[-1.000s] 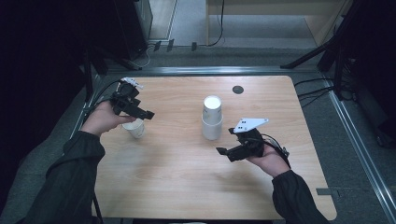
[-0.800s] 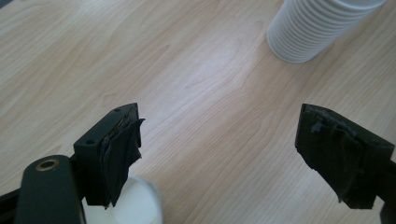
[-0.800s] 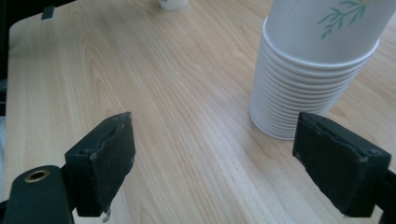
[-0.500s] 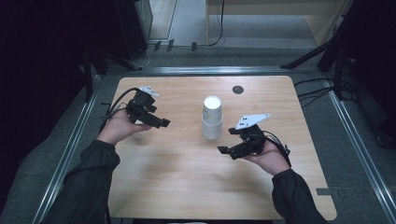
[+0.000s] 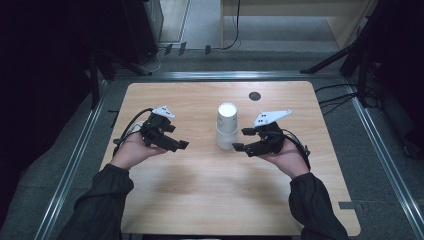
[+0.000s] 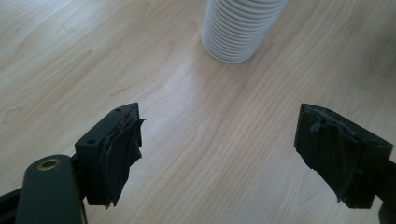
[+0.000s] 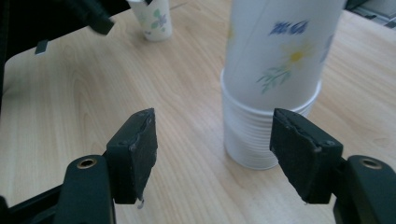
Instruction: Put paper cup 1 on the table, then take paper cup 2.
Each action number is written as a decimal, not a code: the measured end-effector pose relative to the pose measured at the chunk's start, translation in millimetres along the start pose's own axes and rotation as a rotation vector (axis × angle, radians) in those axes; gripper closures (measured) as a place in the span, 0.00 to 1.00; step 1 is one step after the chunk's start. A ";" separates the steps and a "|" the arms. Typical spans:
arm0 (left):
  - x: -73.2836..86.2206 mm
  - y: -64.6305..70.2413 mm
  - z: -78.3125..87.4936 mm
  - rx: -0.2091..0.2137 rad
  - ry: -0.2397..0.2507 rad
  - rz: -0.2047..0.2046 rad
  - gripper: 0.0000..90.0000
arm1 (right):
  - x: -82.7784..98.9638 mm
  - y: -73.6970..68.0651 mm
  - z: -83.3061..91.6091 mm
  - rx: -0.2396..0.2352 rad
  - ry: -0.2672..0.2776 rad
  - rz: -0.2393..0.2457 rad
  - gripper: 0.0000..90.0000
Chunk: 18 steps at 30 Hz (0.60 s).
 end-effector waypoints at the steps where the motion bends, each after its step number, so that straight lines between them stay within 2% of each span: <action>1: 0.7 1.0 0.0 0.002 0.004 0.002 0.17 | -1.6 2.0 0.7 -0.003 0.004 0.000 0.36; 7: 10.3 9.4 0.4 0.015 0.016 0.000 0.17 | -11.5 13.7 4.9 0.018 0.007 0.027 0.35; 10: 14.9 14.9 -1.4 0.018 0.014 -0.014 0.17 | -17.8 18.8 6.4 0.020 0.001 0.030 0.35; 13: 21.8 18.3 -4.6 0.008 0.003 -0.038 0.17 | -22.3 23.8 9.5 0.013 -0.051 0.052 0.40; 18: 31.9 23.3 -6.3 0.016 -0.004 -0.030 0.17 | -34.6 28.1 11.0 -0.002 -0.122 0.092 0.40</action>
Point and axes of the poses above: each handheld gripper's, and its own axes: z roughly backward along the jaws, x roughly out of its underside, y roughly to its right, the point moved 9 cm from there along -z, roughly forward along the jaws, and after that the axes turned 7 degrees about -x, right-handed, at the moved point
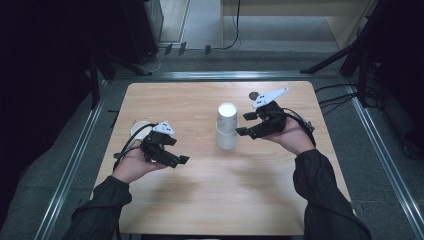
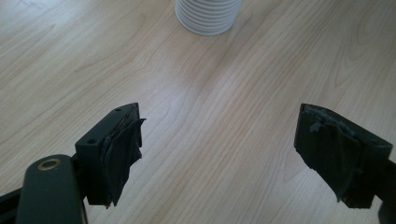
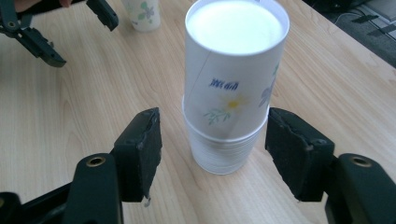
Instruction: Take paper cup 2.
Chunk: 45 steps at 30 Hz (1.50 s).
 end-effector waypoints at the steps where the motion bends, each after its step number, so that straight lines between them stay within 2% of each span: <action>1: 1.3 0.4 0.3 -0.001 0.001 -0.001 0.17 | -2.8 0.8 0.2 -0.001 -0.019 0.003 0.39; 4: 4.7 1.8 3.8 0.001 0.012 0.012 0.17 | -10.3 4.4 0.4 -0.008 -0.063 0.021 0.33; 7: 10.6 3.9 9.8 0.018 0.041 0.057 0.17 | -17.8 9.1 0.1 -0.020 -0.110 0.028 0.30; 8: 14.6 5.5 11.7 0.023 0.039 0.061 0.17 | -19.5 10.3 -0.2 -0.017 -0.119 0.033 0.30; 11: 20.9 8.1 15.1 0.015 0.032 0.047 0.17 | -27.0 12.5 -3.7 -0.035 -0.150 0.041 0.28; 14: 21.1 9.4 17.3 0.022 0.046 0.057 0.17 | -33.1 15.2 -10.0 -0.038 -0.209 0.063 0.27; 24: 22.8 15.4 12.4 0.036 0.041 0.026 0.17 | -45.4 18.6 -34.5 -0.056 -0.347 0.091 0.23; 30: 23.3 15.6 11.9 0.046 0.040 0.017 0.17 | -49.8 19.4 -46.7 -0.066 -0.377 0.090 0.24; 34: 23.7 16.8 10.7 0.048 0.042 0.017 0.18 | -47.6 19.9 -50.4 -0.074 -0.412 0.097 0.32; 45: 24.5 19.6 7.5 0.048 0.025 0.001 0.18 | -47.2 18.5 -48.2 -0.074 -0.420 0.087 0.35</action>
Point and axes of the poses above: each handheld gripper's, and its own axes: z roughly backward along the jaws, x roughly out of its underside, y roughly to its right, the point moved 9 cm from there along -z, roughly forward along the jaws, and after that the axes turned 7 degrees about -x, right-handed, at the moved point
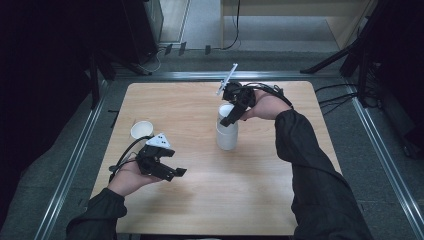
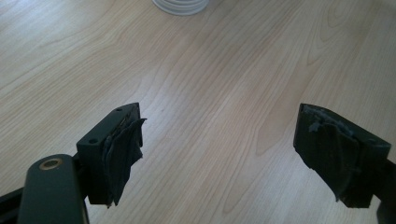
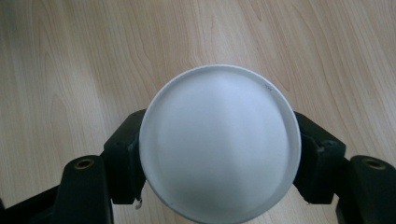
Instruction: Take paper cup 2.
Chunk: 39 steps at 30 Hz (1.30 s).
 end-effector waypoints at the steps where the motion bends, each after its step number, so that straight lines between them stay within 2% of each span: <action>1: -0.1 -0.1 0.0 -0.001 0.001 -0.001 0.18 | 0.3 -0.7 0.8 -0.005 -0.002 -0.002 0.35; 13: 0.7 -0.4 -0.5 0.001 -0.002 -0.003 0.18 | -1.9 -1.7 8.8 -0.009 -0.001 -0.006 0.35; 23: -0.5 -0.7 0.5 0.002 0.009 0.003 0.18 | -6.2 -4.7 24.6 -0.016 0.010 -0.024 0.36; 27: -0.4 0.9 0.1 0.007 0.006 0.001 0.18 | -8.4 -6.7 34.8 -0.019 0.015 -0.040 0.36; 39: -2.5 0.2 1.2 0.019 0.022 0.008 0.18 | -15.3 -17.8 78.4 0.015 0.052 -0.021 0.37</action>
Point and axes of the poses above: each handheld gripper's, and its own axes: z roughly backward along the jaws, x roughly out of its underside, y roughly to its right, the point moved 9 cm from there along -z, roughly forward along the jaws, and after that the axes turned 7 degrees about -x, right-handed, at the moved point
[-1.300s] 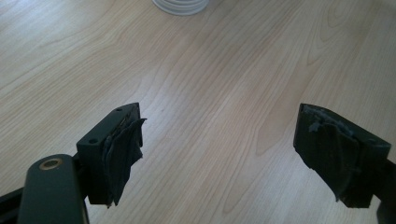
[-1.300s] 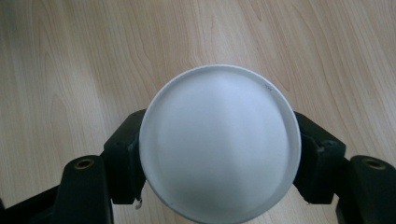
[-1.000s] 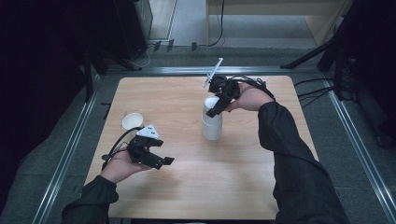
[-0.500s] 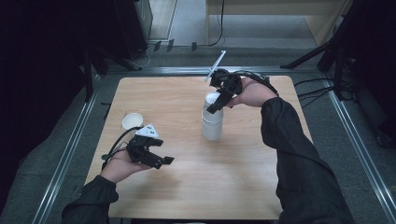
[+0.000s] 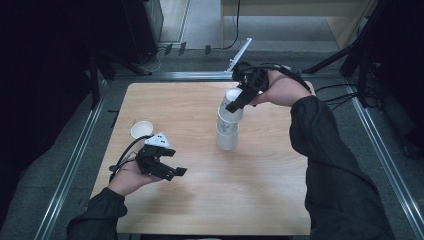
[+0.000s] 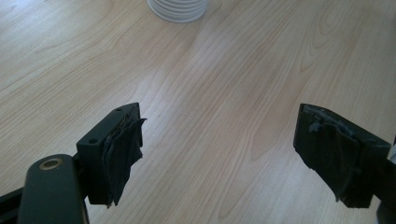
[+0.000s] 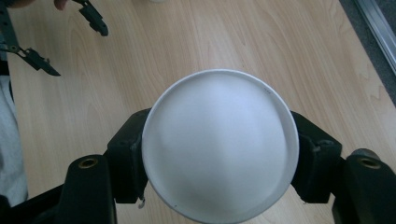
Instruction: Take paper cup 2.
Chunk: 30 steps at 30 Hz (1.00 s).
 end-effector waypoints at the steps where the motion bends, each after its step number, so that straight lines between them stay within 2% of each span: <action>1: -0.1 0.0 -0.1 0.000 0.001 0.000 0.18 | -0.7 -1.3 4.4 0.000 0.008 0.001 0.37; 6: -1.0 0.9 -0.9 0.002 0.008 -0.001 0.18 | -0.6 -9.1 27.3 0.012 0.024 0.012 0.37; 10: -1.6 2.9 -1.0 0.010 0.011 -0.011 0.18 | 2.7 -21.0 42.0 -0.012 0.053 0.008 0.37; 13: -1.8 4.4 -0.8 0.015 0.012 -0.018 0.18 | 8.8 -27.8 45.4 -0.026 0.082 -0.003 0.37; 17: -3.8 5.5 -0.2 0.024 0.023 -0.019 0.18 | 21.6 -39.5 35.6 -0.044 0.100 0.021 0.37; 21: -5.9 7.2 -0.1 0.034 0.034 -0.021 0.18 | 34.5 -51.3 20.8 -0.090 0.114 0.019 0.38; 26: -7.1 12.7 0.7 0.063 0.048 -0.041 0.18 | 48.2 -62.6 3.9 -0.121 0.185 0.042 0.38; 28: -7.5 13.3 0.5 0.064 0.049 -0.043 0.18 | 51.7 -67.8 -0.7 -0.145 0.233 0.043 0.38; 30: -7.6 13.5 0.0 0.067 0.049 -0.045 0.18 | 55.4 -72.8 -6.0 -0.149 0.259 0.047 0.38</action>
Point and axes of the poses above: each handheld gripper's, and its own axes: z roughly backward along the jaws, x roughly out of its underside, y roughly to its right, the point moved 9 cm from there along -z, roughly forward along the jaws, and after that the axes turned 7 degrees about -x, right-handed, at the moved point
